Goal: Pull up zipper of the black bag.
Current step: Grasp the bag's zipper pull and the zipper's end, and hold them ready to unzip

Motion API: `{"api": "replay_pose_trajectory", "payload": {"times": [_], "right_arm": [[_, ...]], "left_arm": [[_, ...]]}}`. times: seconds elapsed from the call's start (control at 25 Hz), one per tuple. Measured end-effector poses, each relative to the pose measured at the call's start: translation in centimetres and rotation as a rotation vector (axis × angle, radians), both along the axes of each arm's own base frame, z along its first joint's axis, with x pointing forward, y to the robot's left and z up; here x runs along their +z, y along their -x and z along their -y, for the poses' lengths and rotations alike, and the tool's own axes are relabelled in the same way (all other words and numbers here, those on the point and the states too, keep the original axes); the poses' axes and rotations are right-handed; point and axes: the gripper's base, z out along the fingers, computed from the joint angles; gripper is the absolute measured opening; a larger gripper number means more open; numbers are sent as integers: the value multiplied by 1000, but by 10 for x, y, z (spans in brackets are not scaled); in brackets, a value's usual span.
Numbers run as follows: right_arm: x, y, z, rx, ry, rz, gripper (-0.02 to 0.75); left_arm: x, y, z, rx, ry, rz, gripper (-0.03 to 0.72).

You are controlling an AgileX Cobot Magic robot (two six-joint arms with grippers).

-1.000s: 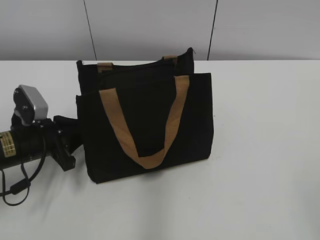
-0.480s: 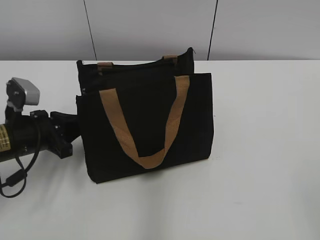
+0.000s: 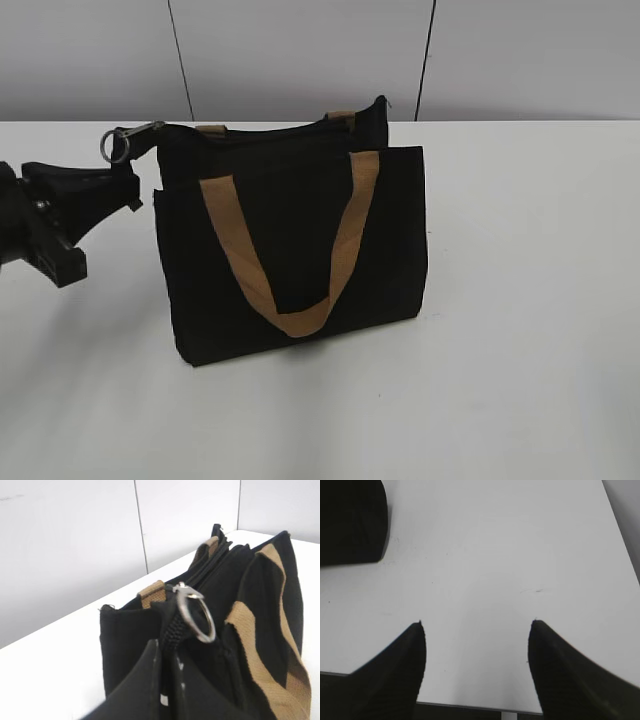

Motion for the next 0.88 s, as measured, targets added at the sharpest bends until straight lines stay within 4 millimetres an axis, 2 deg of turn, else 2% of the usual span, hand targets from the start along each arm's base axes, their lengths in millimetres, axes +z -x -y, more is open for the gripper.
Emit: {"api": "replay_pose_trajectory", "payload": {"times": [0.24,0.68,0.88], "right_arm": [[0,0,0,0,0,0,498],[0,0,0,0,0,0,498],[0,0,0,0,0,0,498]], "left_arm": [[26,18,-3,8,-23,107,-6],[25,18,-6,38,-63,88,-6],[31,18,-4,33,2,126,-6]]}}
